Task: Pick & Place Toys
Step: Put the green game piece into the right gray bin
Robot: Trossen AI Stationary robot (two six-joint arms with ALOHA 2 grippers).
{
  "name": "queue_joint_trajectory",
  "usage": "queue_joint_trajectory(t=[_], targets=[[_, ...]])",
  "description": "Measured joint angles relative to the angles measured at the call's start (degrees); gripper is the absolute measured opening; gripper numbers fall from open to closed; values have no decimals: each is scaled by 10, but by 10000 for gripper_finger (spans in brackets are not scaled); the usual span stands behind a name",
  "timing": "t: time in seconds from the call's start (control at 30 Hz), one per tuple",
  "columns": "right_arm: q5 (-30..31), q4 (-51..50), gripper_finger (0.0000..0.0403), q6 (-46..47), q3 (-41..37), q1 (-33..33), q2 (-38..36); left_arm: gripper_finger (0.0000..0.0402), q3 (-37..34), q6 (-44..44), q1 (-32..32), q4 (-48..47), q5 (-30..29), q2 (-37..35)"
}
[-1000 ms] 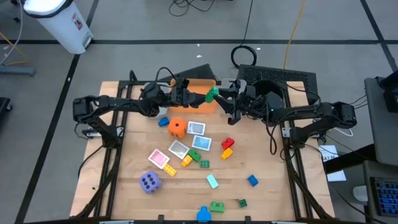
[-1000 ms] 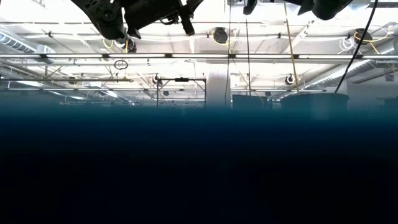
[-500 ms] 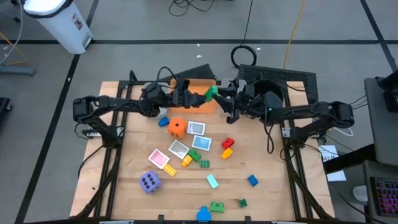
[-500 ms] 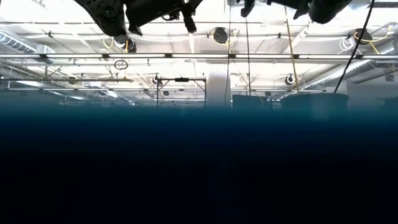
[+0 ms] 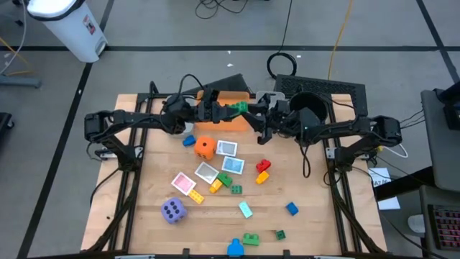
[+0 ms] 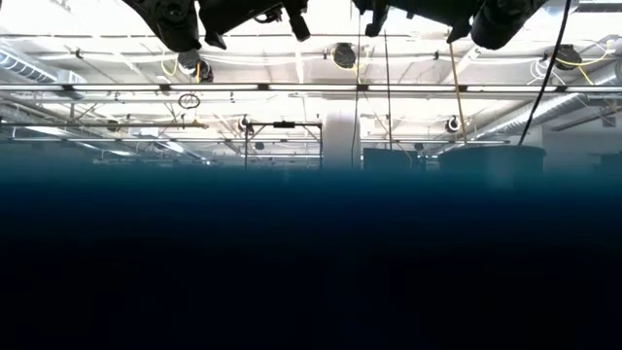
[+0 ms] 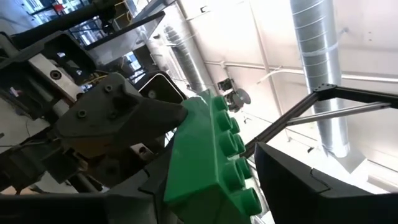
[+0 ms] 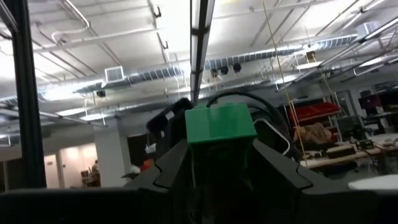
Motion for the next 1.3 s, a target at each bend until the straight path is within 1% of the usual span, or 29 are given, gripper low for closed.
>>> queue_joint_trajectory(t=[0.1, 0.37, 0.43, 0.57, 0.77, 0.9, 0.97, 1.1, 1.17, 1.23, 1.3], targets=[[0, -5, 130, 0, 0, 0, 1, 180, 0, 0, 0, 3, 1, 0], [-3, -5, 128, -16, 0, 0, -2, 108, 0, -5, 0, 6, 15, 0], [-9, -5, 128, -15, 0, 0, -2, 98, 1, -5, 0, 9, 16, 0], [-12, -5, 128, -11, 0, 0, -2, 94, 1, 3, 0, 7, 23, 0], [-11, -5, 129, -10, 0, -1, -12, 113, 1, 15, 15, 5, 48, -2], [3, -13, 130, -10, 0, -7, -34, 97, 1, 15, 36, 4, 80, -3], [5, -41, 133, -10, 0, -16, -55, 93, 1, 13, 44, 3, 96, -3], [3, -145, 156, 3, 0, -34, -101, 93, 1, 36, 50, -36, 121, -3], [3, -213, 172, -1, 14, -38, -120, 98, 1, 56, 48, -62, 128, -3], [0, -296, 188, -25, 40, -37, -133, 105, 1, 81, 44, -93, 131, -3], [-19, -378, 202, -54, 75, -37, -137, 106, 1, 110, 41, -126, 131, -3]])
